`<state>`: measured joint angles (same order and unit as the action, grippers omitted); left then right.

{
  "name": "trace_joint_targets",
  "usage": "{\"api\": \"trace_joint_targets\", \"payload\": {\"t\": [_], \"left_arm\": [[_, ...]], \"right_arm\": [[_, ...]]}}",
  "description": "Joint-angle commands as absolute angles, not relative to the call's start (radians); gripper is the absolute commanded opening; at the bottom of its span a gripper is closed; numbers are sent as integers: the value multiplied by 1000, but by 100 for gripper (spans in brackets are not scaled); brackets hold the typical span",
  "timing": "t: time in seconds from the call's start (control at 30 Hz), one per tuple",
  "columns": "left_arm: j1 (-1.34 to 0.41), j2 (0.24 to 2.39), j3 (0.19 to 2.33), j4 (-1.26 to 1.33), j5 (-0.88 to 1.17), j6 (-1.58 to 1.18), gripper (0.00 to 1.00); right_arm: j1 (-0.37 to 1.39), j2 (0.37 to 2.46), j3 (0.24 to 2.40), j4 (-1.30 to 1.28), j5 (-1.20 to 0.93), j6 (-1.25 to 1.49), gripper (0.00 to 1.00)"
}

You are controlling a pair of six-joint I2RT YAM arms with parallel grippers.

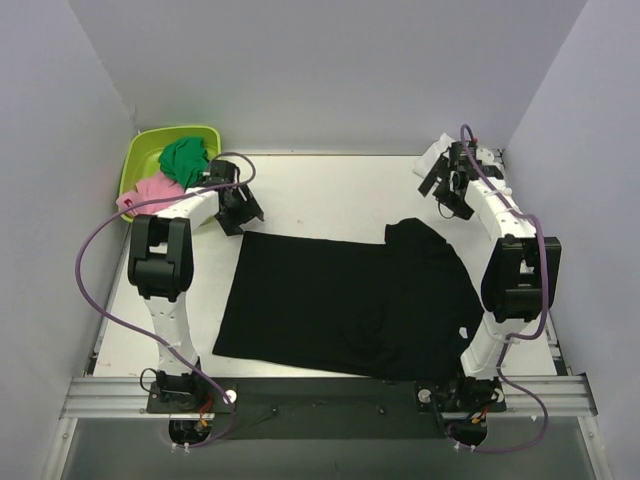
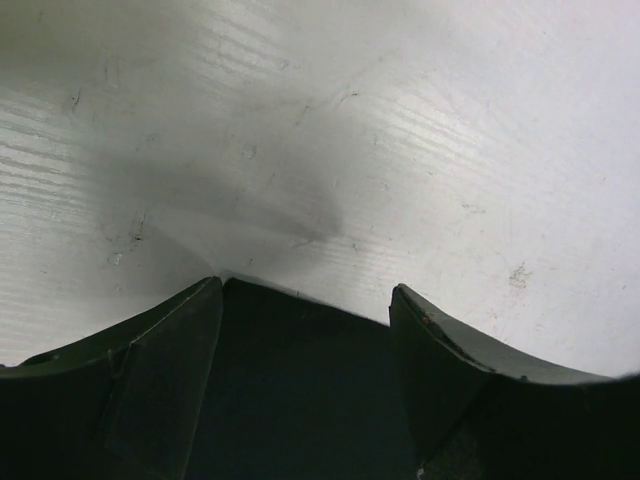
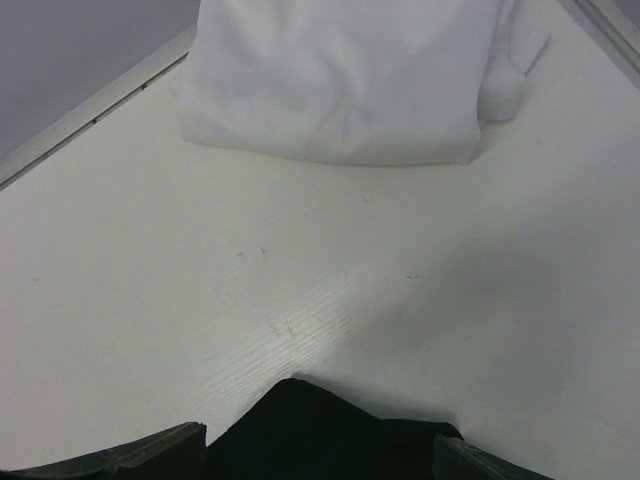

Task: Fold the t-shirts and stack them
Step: Grap the side of the flattened tshirt furthest away from the robot with both arms

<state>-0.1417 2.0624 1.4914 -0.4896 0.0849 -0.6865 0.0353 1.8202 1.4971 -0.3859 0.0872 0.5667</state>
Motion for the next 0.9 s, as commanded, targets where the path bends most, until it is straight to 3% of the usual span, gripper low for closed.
{"api": "trace_joint_targets", "payload": {"t": [0.0, 0.53, 0.77, 0.87], "left_arm": [[-133, 2098, 1531, -551, 58, -664, 76], [-169, 2039, 1448, -624, -47, -603, 65], [-221, 2075, 1468, -649, -106, -601, 52], [-241, 2089, 1480, -664, -138, -606, 52]], "right_arm": [[43, 1850, 1539, -405, 46, 564, 96], [41, 1871, 1459, -347, 6, 603, 95], [41, 1848, 1421, -327, -31, 606, 95], [41, 1839, 1394, -316, -29, 604, 95]]}}
